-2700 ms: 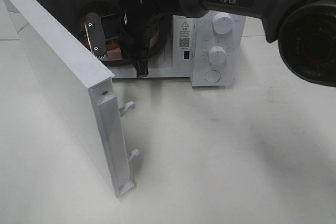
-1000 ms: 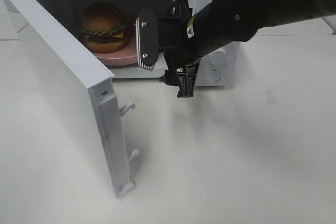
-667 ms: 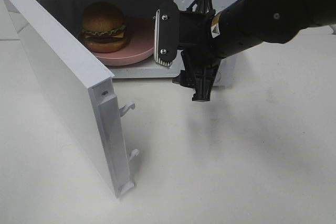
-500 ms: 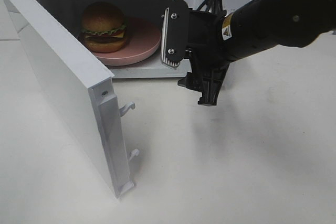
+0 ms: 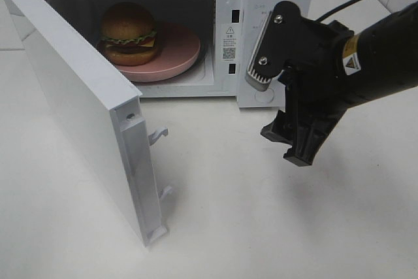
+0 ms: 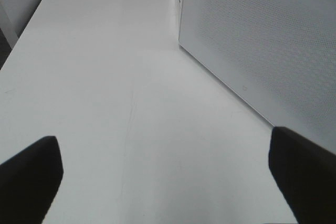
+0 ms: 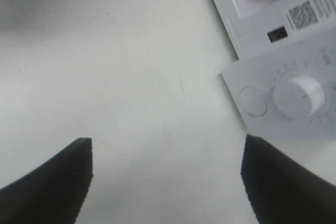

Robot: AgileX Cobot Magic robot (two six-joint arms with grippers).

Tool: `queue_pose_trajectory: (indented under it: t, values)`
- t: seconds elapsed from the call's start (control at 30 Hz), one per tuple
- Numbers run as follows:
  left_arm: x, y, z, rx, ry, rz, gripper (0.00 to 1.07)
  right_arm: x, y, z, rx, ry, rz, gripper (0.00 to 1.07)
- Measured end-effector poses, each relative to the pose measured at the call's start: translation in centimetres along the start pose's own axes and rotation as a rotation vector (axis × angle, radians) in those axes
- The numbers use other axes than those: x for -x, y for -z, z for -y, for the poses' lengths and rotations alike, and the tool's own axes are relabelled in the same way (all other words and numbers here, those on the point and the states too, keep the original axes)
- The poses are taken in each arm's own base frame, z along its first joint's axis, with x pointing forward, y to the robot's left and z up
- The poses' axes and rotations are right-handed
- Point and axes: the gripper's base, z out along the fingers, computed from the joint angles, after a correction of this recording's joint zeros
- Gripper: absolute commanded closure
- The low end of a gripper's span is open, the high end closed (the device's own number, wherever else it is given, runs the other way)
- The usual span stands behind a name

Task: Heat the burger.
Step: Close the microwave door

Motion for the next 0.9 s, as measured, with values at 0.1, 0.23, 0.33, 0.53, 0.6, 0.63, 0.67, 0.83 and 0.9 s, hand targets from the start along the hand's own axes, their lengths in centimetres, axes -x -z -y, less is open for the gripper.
queue_pose_trajectory:
  t: [0.1, 0.23, 0.33, 0.53, 0.6, 0.63, 0.67, 0.83, 0.9]
  values:
    - [0.0, 0.0, 0.0, 0.0, 0.0, 0.0, 0.07, -0.4, 0.8, -0.1, 0.003, -0.087, -0.023, 0.31]
    - [0.0, 0.0, 0.0, 0.0, 0.0, 0.0, 0.07, -1.0, 2.3, -0.1, 0.004, -0.279, -0.07, 0.31]
    - [0.0, 0.0, 0.0, 0.0, 0.0, 0.0, 0.07, -1.7, 3.4, -0.3, 0.007, -0.384, -0.131, 0.31]
    - [0.0, 0.0, 0.0, 0.0, 0.0, 0.0, 0.07, -3.4, 5.4, -1.0, 0.032, -0.467, -0.288, 0.31]
    - [0.0, 0.0, 0.0, 0.0, 0.0, 0.0, 0.07, -3.6, 5.8, -1.1, 0.039, -0.473, -0.303, 0.31]
    - [0.0, 0.0, 0.0, 0.0, 0.0, 0.0, 0.07, -3.8, 6.5, -1.2, 0.046, -0.485, -0.314, 0.31]
    - [0.0, 0.0, 0.0, 0.0, 0.0, 0.0, 0.07, -4.0, 6.8, -1.3, 0.05, -0.491, -0.323, 0.31]
    - [0.0, 0.0, 0.0, 0.0, 0.0, 0.0, 0.07, -4.5, 8.7, -1.6, 0.052, -0.512, -0.32, 0.31]
    - [0.0, 0.0, 0.0, 0.0, 0.0, 0.0, 0.07, -4.8, 9.5, -1.6, 0.045, -0.521, -0.31, 0.31]
